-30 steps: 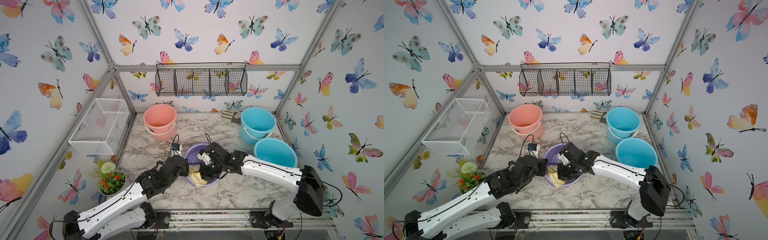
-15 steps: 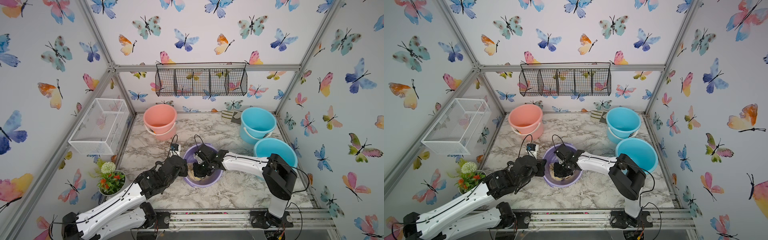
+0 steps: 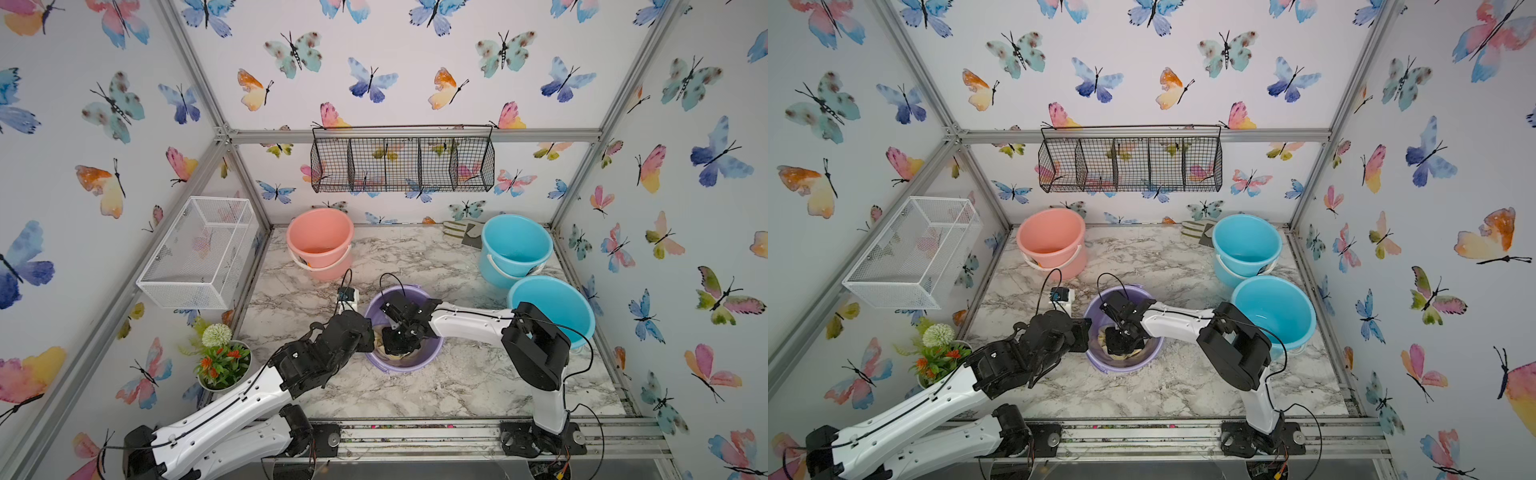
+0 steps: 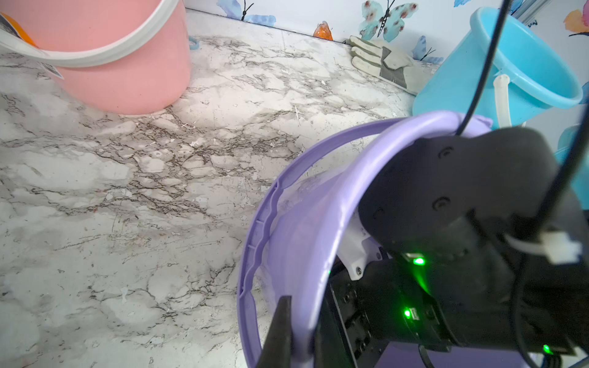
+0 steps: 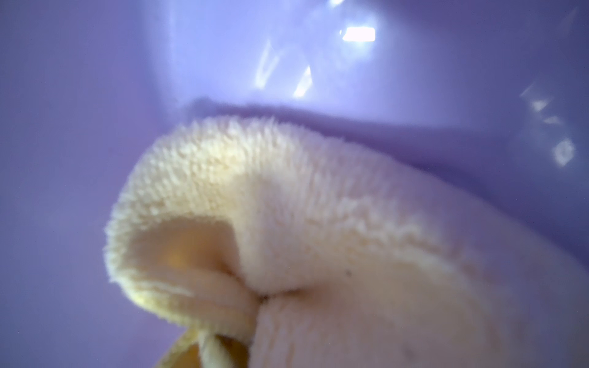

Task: Wipe the inside of the bucket with a cloth
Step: Wipe the dirt from the inside of the bucket.

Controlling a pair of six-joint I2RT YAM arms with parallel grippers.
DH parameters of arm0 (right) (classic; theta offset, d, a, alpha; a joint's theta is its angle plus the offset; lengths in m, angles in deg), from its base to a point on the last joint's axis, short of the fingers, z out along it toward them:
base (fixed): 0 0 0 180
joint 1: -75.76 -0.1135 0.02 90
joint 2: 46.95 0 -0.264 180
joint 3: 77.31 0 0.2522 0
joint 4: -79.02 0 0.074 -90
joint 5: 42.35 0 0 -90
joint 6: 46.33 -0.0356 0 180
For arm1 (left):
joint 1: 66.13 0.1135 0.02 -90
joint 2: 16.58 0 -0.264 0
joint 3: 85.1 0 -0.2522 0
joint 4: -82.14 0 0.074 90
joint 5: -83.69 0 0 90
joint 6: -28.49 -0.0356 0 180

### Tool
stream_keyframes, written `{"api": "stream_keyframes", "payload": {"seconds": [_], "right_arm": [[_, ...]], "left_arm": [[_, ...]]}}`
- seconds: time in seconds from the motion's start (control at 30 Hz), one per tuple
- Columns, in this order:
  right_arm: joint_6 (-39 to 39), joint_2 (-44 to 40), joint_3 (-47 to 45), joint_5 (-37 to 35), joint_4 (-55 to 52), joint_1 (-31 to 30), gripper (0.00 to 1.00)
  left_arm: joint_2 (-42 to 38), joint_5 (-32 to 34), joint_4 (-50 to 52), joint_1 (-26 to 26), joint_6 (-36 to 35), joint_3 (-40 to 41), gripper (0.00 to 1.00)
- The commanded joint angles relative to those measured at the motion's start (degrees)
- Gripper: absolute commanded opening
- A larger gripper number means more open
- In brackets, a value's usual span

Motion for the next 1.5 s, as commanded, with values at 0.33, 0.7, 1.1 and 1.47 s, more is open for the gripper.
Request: {"api": "stream_keyframes", "payload": {"seconds": [0.33,0.7,1.1,1.47], "right_arm": [[-1.5,-17.8,-6.5,7.7,0.5,-0.8,0.02],[-8.5,-27.9,-11.4,8.9,12.9,-0.8,0.02],[-3.9,-27.2,-19.4,-5.8,31.4,-0.8,0.02],[17.4,-19.4,-24.6,-11.7,39.7,-1.7,0.02]], "left_arm": [[-1.3,1.2,-6.1,-0.4,0.9,1.9,0.00],[0.3,-2.0,-6.7,-0.4,1.9,0.3,0.00],[1.0,-6.3,-7.7,-0.4,4.4,-0.3,0.00],[1.1,-5.7,-6.6,-0.4,3.3,-1.5,0.00]]}}
